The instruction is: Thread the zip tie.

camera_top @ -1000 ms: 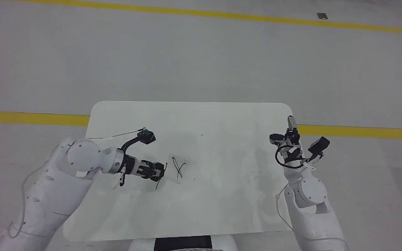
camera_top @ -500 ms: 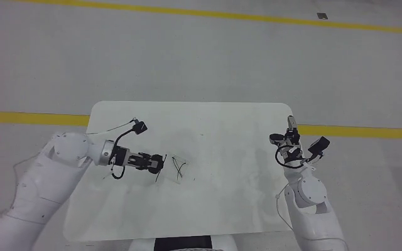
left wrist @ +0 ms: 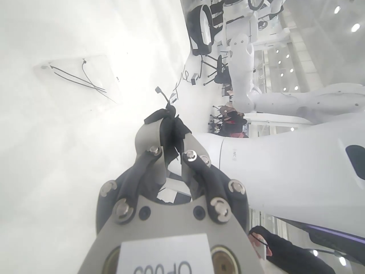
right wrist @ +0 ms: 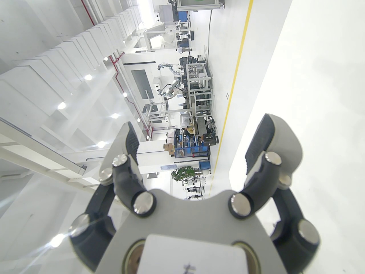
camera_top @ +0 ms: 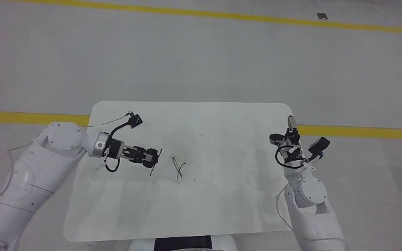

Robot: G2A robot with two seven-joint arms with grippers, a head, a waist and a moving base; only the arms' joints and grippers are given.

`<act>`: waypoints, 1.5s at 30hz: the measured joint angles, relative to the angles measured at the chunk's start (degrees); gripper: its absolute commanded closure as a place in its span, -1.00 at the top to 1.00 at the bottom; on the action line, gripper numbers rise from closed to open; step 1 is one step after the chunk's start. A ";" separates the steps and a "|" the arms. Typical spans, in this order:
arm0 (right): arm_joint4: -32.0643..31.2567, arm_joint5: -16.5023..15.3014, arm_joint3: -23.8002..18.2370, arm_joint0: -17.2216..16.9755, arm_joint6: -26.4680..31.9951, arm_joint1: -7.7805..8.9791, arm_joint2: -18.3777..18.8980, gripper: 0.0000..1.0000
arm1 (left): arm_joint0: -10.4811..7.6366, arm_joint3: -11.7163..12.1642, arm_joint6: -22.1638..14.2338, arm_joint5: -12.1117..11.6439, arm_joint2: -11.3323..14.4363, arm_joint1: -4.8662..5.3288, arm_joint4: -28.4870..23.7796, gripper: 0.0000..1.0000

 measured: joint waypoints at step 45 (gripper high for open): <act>-10.89 -8.11 7.49 12.98 35.92 1.17 -6.29 1.00 | -0.01 0.00 0.00 0.00 0.00 0.00 0.00 -1.00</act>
